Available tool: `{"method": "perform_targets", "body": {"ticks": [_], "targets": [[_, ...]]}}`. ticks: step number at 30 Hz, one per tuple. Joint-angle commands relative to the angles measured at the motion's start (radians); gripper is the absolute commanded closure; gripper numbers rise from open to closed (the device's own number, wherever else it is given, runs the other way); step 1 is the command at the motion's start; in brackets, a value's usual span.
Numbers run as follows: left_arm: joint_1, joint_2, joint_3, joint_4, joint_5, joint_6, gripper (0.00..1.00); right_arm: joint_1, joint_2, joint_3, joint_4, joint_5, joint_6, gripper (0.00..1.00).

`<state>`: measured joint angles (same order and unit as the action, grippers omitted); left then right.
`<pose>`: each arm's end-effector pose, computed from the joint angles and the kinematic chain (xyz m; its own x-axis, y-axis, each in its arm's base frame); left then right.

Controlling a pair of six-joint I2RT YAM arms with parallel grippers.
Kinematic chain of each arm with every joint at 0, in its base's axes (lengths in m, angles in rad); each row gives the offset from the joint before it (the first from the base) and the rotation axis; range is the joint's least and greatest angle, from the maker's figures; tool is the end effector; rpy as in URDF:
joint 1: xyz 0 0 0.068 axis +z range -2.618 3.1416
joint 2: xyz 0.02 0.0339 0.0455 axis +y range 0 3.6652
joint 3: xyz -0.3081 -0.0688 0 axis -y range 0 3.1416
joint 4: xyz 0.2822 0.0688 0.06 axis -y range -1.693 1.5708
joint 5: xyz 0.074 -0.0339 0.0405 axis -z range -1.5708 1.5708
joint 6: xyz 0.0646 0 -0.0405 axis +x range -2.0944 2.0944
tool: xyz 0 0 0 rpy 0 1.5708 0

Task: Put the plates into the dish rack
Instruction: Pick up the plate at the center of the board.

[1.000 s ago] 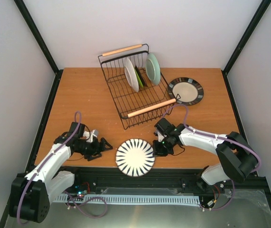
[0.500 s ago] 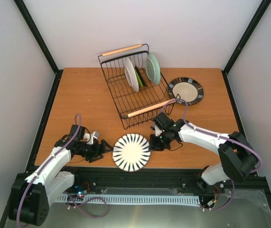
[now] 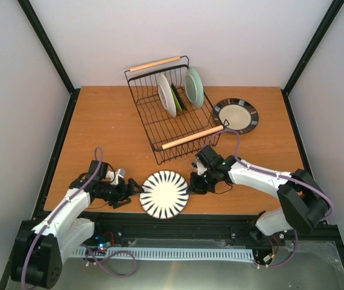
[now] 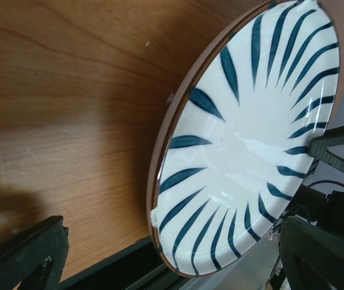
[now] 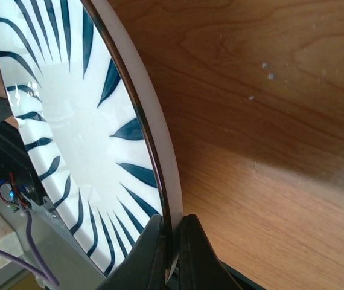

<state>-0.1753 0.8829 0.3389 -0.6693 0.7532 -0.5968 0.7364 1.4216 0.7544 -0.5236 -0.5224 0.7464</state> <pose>0.1294 -0.0678 0.1433 -0.9669 -0.2451 0.0707 -0.2182 0.6514 -0.7266 0.1867 0.2128 0.1700 -0.9934 -0.1063 0.0423 -0.0608 0.8036 0.5920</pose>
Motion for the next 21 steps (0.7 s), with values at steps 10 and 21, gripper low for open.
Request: {"method": "perform_targets", "body": {"ticks": [10,21], "targets": [[-0.009,-0.012,-0.017,0.069,0.055,-0.042,0.04,-0.008,-0.054,0.025,0.129,-0.119,0.031,0.97],[-0.009,-0.007,-0.003,0.095,0.073,-0.068,0.09,-0.005,-0.046,0.068,0.181,-0.157,0.071,0.97]]}}
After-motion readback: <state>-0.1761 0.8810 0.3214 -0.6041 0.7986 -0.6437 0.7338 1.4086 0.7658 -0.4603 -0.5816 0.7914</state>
